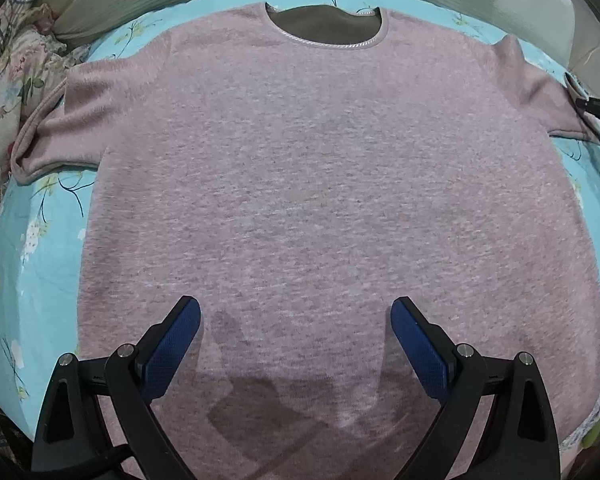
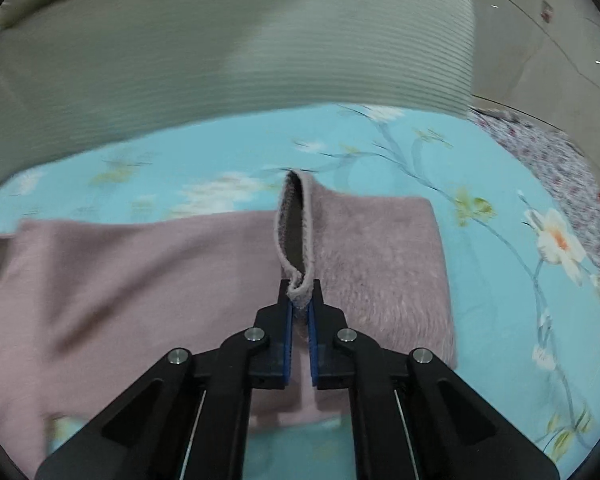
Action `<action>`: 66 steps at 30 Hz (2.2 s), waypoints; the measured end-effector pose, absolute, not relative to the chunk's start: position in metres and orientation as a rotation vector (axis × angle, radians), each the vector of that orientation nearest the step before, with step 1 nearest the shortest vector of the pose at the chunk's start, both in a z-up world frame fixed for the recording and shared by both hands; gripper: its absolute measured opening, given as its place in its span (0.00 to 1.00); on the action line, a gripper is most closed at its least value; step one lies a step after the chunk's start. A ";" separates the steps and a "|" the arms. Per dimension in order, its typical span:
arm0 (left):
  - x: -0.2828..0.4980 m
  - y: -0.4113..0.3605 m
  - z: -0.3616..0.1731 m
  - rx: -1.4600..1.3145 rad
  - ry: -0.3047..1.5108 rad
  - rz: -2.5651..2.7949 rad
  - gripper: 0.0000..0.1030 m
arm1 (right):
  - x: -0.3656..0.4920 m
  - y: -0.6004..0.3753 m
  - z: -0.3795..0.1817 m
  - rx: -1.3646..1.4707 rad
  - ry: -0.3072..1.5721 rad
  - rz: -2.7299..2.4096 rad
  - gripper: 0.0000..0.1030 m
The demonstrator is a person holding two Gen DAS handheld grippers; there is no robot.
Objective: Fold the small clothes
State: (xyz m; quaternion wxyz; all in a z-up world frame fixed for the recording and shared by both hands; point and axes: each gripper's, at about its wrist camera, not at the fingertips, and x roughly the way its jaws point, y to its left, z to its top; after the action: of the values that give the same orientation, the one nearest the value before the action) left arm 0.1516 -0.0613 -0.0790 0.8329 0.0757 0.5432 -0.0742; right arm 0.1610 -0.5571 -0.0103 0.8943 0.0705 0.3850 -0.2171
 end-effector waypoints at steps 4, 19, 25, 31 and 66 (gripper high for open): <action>0.155 -0.055 -0.076 0.128 1.138 -0.163 0.94 | 0.151 -0.496 0.012 0.246 0.747 -0.256 0.07; 0.166 0.005 -0.039 -0.034 1.005 -0.217 0.94 | 0.260 -0.226 -0.034 0.678 0.824 0.446 0.07; 0.181 0.029 -0.035 -0.071 0.975 -0.239 0.94 | 0.305 -0.159 -0.069 0.712 0.895 0.536 0.07; 0.205 0.041 -0.039 -0.097 0.973 -0.246 0.94 | 0.330 -0.131 -0.092 0.702 0.957 0.538 0.13; 0.324 0.080 -0.063 -0.319 0.899 -0.213 0.04 | 0.179 -0.399 -0.051 0.605 0.798 -0.150 0.51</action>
State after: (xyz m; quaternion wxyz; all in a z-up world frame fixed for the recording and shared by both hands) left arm 0.3242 0.0800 -0.0628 0.8829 -0.1534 0.4317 -0.1025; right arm 0.1793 -0.3988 -0.0508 0.8746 0.2898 0.3820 -0.0721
